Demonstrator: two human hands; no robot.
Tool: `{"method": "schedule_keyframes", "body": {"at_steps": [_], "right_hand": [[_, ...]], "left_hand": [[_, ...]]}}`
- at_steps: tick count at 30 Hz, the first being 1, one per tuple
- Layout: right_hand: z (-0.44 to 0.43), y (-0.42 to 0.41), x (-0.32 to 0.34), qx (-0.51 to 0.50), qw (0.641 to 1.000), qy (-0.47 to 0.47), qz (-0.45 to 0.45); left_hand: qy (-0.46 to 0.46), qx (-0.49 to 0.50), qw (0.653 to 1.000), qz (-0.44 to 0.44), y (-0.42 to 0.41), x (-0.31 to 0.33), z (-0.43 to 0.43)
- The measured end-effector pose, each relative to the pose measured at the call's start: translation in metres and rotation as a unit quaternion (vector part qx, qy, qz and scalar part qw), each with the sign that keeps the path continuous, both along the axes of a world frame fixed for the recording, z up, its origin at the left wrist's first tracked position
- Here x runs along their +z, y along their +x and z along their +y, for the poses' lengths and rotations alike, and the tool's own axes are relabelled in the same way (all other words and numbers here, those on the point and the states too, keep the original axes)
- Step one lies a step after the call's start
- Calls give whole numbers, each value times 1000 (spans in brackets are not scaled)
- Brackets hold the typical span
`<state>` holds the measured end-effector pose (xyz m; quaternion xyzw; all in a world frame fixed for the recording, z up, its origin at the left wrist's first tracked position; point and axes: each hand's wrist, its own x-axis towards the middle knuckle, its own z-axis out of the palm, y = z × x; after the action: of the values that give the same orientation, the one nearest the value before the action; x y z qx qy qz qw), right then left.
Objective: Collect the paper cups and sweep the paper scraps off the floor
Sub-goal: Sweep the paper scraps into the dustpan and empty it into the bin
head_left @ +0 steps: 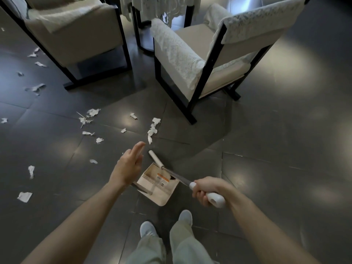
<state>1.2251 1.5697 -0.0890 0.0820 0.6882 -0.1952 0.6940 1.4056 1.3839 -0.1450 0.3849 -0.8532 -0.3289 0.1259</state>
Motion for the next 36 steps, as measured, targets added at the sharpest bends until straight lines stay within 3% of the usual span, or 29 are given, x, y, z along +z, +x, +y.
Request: {"method": "schedule_keyframes", "body": {"at_steps": [4,11,19,22,29,32,36], "right_hand": [[-25,-12,32,-28,998,-31,-53],[-100,-5,49,86,992,-80,44],[-204,-30,-25,181,949,-139,220],[-240,-50,-58,201,938,-145,243],[-283,-70,-110,234,954,-75,171],[-284,-61,-108,255,954,-58,146],[-269,-48,-88,212,972,-42,90]], "left_hand": [[16,22,1000,9,24,1,-11],[26,91,995,29,80,13,-32],[6,200,979,33,123,14,-68],[-33,232,972,34,122,13,-86],[-48,282,957,52,103,0,-112],[-40,275,959,49,94,-1,-119],[-29,261,964,35,88,3,-119]]}}
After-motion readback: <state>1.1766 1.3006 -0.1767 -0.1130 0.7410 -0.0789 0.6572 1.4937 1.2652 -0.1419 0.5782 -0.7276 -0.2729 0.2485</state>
